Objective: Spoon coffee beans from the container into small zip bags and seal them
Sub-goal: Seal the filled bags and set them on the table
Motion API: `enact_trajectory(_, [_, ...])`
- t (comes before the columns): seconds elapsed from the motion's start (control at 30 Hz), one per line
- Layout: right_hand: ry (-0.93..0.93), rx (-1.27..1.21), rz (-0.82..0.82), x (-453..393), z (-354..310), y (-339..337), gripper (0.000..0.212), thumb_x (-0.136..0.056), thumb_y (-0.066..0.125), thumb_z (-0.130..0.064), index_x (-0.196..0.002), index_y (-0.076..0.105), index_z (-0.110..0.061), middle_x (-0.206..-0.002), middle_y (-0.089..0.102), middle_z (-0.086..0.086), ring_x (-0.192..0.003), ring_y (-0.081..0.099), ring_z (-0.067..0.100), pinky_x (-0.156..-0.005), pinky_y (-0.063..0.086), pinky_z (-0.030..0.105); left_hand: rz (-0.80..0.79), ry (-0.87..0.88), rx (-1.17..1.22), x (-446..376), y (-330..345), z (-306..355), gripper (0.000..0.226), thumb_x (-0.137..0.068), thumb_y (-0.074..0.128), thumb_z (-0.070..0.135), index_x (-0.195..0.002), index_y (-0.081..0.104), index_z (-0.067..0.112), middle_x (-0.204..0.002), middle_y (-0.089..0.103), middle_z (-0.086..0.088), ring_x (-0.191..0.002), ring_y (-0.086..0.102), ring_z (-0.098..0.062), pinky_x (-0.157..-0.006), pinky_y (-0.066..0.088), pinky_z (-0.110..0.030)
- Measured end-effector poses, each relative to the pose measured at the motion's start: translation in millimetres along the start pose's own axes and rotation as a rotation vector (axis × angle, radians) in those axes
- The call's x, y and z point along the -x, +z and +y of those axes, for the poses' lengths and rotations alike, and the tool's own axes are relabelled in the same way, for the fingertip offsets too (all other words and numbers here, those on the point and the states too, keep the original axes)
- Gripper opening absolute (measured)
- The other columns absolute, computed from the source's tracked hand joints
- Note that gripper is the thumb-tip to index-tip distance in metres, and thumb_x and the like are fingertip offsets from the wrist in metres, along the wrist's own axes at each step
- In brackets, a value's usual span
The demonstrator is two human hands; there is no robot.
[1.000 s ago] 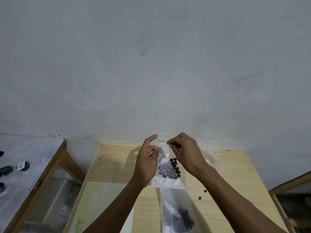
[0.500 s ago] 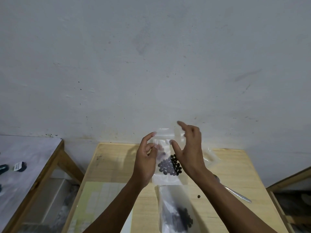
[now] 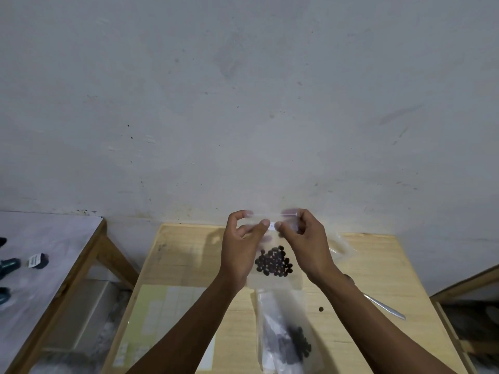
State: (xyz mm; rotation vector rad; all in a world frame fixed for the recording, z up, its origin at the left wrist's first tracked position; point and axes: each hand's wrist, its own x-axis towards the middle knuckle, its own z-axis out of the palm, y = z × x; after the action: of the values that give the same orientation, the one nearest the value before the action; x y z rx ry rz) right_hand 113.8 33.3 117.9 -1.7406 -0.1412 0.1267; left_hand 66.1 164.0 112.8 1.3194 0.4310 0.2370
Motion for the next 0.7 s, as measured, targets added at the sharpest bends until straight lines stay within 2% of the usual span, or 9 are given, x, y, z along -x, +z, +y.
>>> enact_trajectory(0.13, [-0.028,-0.032,-0.008,2.5,-1.4,1.4,0.020,-0.089,0.070,-0.013,-0.105,0.064,-0.021,-0.082,0.073,0.002,-0.077,0.070,0.014,-0.073,0.054,0.021,0.004,0.012,-0.051,-2.8,0.1,-4.3,0.034,-0.089,0.071,0.012,-0.114,0.053,0.026,-0.091,0.076,-0.005,-0.081,0.075,-0.019,-0.078,0.057,-0.037])
enact_trajectory(0.2, [0.023,-0.083,-0.012,2.1,-0.9,1.5,0.021,-0.087,0.072,-0.013,-0.106,0.065,-0.021,-0.082,0.073,0.002,-0.076,0.070,0.014,-0.073,0.053,0.024,0.002,0.020,-0.057,-2.6,-0.4,-6.1,0.033,-0.089,0.070,0.011,-0.113,0.054,0.028,-0.091,0.075,-0.004,-0.081,0.074,-0.020,-0.079,0.057,-0.037])
enact_trajectory(0.3, [0.144,-0.217,-0.056,1.1,0.3,1.5,0.028,-0.083,0.075,-0.010,-0.108,0.066,-0.017,-0.087,0.074,0.005,-0.075,0.068,0.016,-0.073,0.053,0.031,-0.008,0.033,-0.070,-3.7,-1.8,-8.5,0.029,-0.091,0.068,0.013,-0.109,0.055,0.033,-0.091,0.076,-0.004,-0.084,0.074,-0.022,-0.085,0.058,-0.047])
enact_trajectory(0.37, [0.162,-0.221,-0.069,1.1,1.8,1.4,0.026,-0.082,0.076,-0.009,-0.105,0.068,-0.015,-0.086,0.074,0.005,-0.074,0.066,0.016,-0.071,0.051,0.031,-0.016,0.049,-0.096,-4.5,-2.0,-9.4,0.028,-0.093,0.066,0.015,-0.108,0.056,0.035,-0.091,0.075,-0.004,-0.085,0.074,-0.021,-0.088,0.057,-0.051])
enact_trajectory(0.5, [0.149,-0.197,-0.037,1.8,4.1,3.3,0.016,-0.083,0.075,-0.010,-0.097,0.070,-0.014,-0.075,0.069,0.005,-0.068,0.063,0.014,-0.067,0.049,0.026,-0.014,0.090,-0.139,-3.5,-2.0,-10.1,0.027,-0.095,0.063,0.013,-0.108,0.056,0.035,-0.086,0.075,-0.005,-0.084,0.072,-0.019,-0.091,0.054,-0.046])
enact_trajectory(0.63, [0.160,-0.178,-0.062,1.6,6.6,3.8,0.020,-0.085,0.070,-0.007,-0.102,0.071,-0.018,-0.084,0.073,0.007,-0.069,0.064,0.013,-0.069,0.049,0.029,0.023,0.105,-0.123,0.1,-3.2,-11.0,0.027,-0.094,0.063,0.011,-0.111,0.056,0.031,-0.094,0.074,-0.011,-0.080,0.073,-0.019,-0.078,0.059,-0.035])
enact_trajectory(0.7, [0.145,-0.154,-0.101,1.9,7.9,3.4,0.024,-0.087,0.064,-0.004,-0.105,0.071,-0.019,-0.087,0.074,0.006,-0.070,0.065,0.013,-0.069,0.050,0.029,0.064,0.099,-0.135,2.2,-3.7,-12.9,0.027,-0.096,0.061,0.012,-0.114,0.056,0.031,-0.094,0.074,-0.011,-0.079,0.073,-0.020,-0.074,0.060,-0.034])
